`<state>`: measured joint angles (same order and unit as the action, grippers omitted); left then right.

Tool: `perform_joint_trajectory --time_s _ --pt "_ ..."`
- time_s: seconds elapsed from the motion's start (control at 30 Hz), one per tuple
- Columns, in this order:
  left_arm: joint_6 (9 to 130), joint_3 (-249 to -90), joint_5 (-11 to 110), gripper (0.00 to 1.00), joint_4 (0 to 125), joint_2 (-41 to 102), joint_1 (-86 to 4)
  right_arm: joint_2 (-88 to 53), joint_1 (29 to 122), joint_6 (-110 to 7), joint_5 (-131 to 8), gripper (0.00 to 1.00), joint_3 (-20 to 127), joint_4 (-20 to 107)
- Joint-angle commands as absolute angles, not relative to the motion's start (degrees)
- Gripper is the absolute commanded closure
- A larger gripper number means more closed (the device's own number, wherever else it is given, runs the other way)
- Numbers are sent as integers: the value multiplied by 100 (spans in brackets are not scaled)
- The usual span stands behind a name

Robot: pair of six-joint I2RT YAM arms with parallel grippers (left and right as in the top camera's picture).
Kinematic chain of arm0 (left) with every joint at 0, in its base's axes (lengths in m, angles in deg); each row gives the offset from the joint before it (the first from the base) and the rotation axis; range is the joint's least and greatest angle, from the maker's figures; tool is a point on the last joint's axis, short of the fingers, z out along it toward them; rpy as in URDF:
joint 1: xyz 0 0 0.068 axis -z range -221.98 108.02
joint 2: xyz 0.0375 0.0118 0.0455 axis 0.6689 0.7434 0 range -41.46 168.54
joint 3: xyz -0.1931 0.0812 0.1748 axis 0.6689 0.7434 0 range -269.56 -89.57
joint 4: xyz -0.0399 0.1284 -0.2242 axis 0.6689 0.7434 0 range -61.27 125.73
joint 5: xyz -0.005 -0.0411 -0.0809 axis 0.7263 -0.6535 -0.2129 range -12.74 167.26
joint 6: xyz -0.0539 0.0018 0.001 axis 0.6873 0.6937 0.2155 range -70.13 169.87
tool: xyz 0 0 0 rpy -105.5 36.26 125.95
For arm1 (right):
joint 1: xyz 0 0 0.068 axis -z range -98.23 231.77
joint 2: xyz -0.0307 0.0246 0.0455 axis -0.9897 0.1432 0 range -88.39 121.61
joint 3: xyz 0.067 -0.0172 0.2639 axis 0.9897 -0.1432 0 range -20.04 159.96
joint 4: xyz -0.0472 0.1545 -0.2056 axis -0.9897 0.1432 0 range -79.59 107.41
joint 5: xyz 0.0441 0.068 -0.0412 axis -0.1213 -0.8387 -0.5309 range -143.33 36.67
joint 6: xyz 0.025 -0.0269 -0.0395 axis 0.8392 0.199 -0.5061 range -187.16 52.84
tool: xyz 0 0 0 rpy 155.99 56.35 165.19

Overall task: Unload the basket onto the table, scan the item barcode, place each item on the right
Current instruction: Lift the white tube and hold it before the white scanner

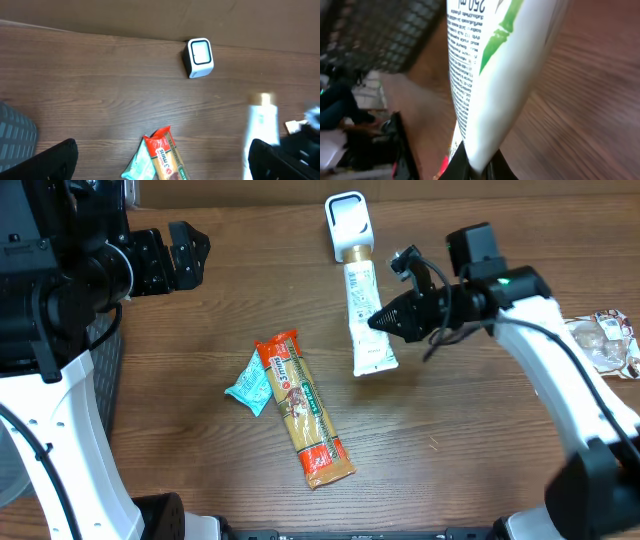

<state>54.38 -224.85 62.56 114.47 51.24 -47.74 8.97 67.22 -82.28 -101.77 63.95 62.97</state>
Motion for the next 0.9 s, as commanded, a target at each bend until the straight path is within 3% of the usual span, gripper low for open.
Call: perform_joint_trajectory --time_s 0.0,0.43,0.63,0.87 --pt "5419 -22570 6284 1 11442 5155 -4833 401 6753 -9137 -11074 96 6482 6548" --pt "5419 -22570 6284 0 11442 5155 -4833 64 6770 -8671 -11168 96 6484 6747" --pt "5419 -22570 6284 0 11442 5155 -4833 67 6578 -6669 -8357 96 6895 6616" --pt "5416 -22570 6284 1 11442 5155 -4833 434 5922 -6792 -4350 96 7826 6091"
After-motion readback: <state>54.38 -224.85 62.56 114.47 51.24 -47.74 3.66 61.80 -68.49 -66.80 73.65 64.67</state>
